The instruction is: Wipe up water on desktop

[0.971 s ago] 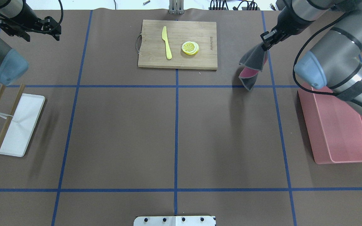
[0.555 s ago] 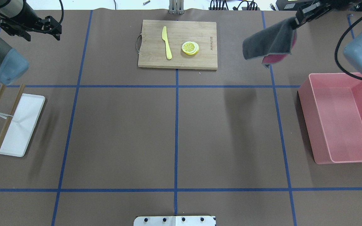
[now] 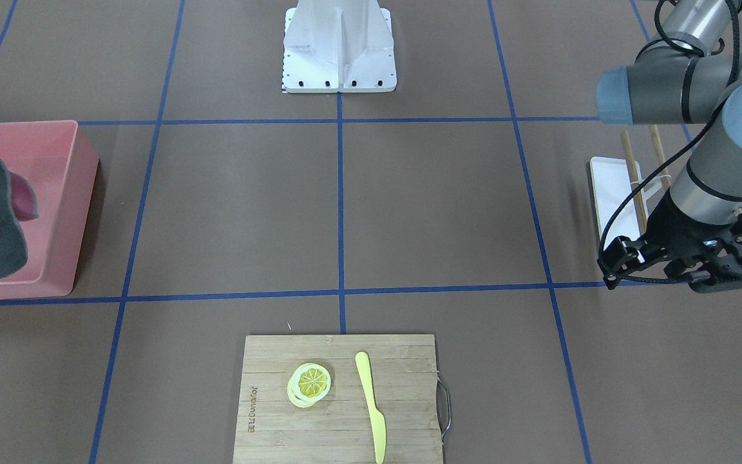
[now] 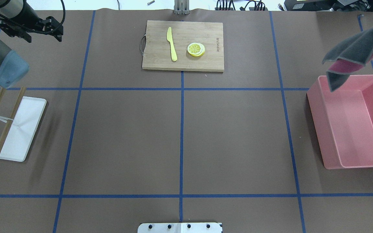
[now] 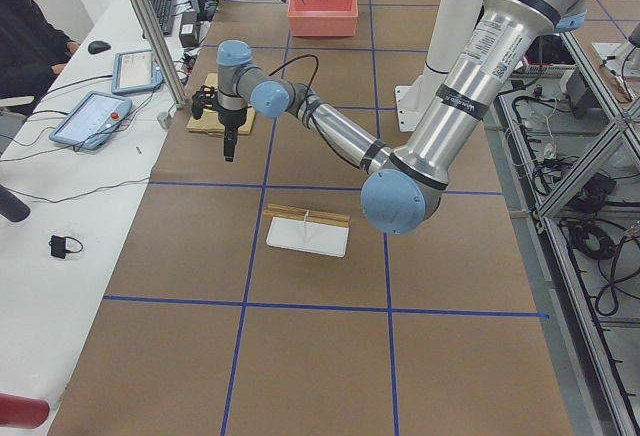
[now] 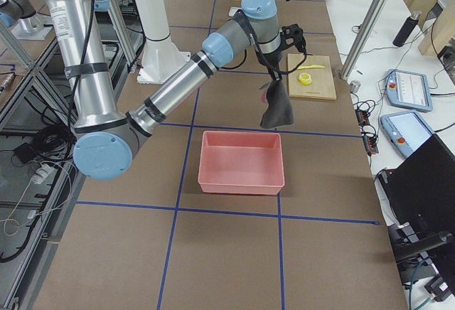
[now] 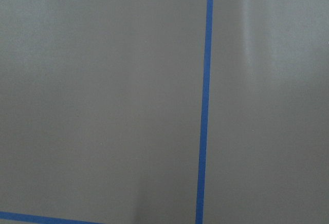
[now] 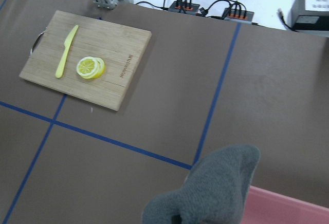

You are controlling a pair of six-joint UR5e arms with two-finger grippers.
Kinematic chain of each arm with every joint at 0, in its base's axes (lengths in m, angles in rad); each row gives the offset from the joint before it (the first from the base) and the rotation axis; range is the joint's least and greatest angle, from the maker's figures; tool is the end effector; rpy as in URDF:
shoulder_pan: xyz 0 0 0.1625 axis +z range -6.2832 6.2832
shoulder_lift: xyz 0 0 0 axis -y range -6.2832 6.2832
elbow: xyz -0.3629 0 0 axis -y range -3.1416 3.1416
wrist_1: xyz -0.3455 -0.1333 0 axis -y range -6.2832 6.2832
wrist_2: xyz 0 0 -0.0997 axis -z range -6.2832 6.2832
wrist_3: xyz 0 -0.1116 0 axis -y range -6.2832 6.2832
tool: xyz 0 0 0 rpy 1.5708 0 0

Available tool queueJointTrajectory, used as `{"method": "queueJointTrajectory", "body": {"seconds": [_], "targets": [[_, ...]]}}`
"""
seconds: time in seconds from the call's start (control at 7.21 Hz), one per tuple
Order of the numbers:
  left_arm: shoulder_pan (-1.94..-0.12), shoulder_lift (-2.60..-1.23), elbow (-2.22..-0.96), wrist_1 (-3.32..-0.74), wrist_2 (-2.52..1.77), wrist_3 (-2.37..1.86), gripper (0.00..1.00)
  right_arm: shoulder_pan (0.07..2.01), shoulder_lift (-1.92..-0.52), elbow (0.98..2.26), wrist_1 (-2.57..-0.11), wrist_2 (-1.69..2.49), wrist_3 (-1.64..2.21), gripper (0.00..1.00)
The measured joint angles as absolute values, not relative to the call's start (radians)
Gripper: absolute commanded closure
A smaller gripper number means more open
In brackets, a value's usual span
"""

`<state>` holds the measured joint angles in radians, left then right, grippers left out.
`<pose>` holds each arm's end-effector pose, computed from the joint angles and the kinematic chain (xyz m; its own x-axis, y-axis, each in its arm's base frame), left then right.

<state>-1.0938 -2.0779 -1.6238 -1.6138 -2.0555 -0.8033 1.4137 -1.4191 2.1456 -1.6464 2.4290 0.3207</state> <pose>0.2065 -0.5766 0.3209 0.7336 -0.0814 -0.6746 0.2158 0.9693 0.1177 -0.0201 -0.4389 0.2894 0.5840 -0.2791 0.7623 -0.0628 0.9207 0.3853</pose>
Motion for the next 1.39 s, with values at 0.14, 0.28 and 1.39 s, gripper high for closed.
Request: {"method": "queueJointTrajectory", "body": {"seconds": [0.14, 0.28, 1.39], "targets": [[-1.094, -2.077, -1.627, -1.614, -2.056, -0.804, 0.02, 1.429, -1.497, 2.147, -1.648, 2.428, 0.253, 0.84], [-1.094, -2.074, -1.632, -1.614, -2.056, -0.803, 0.02, 1.432, -1.552, 2.141, -1.65, 2.424, 0.217, 0.01], [-1.325, -1.934, -1.761, -1.455, -2.229, -0.461, 0.02, 1.434, -1.638, 1.898, -1.637, 2.355, 0.194, 0.0]]}}
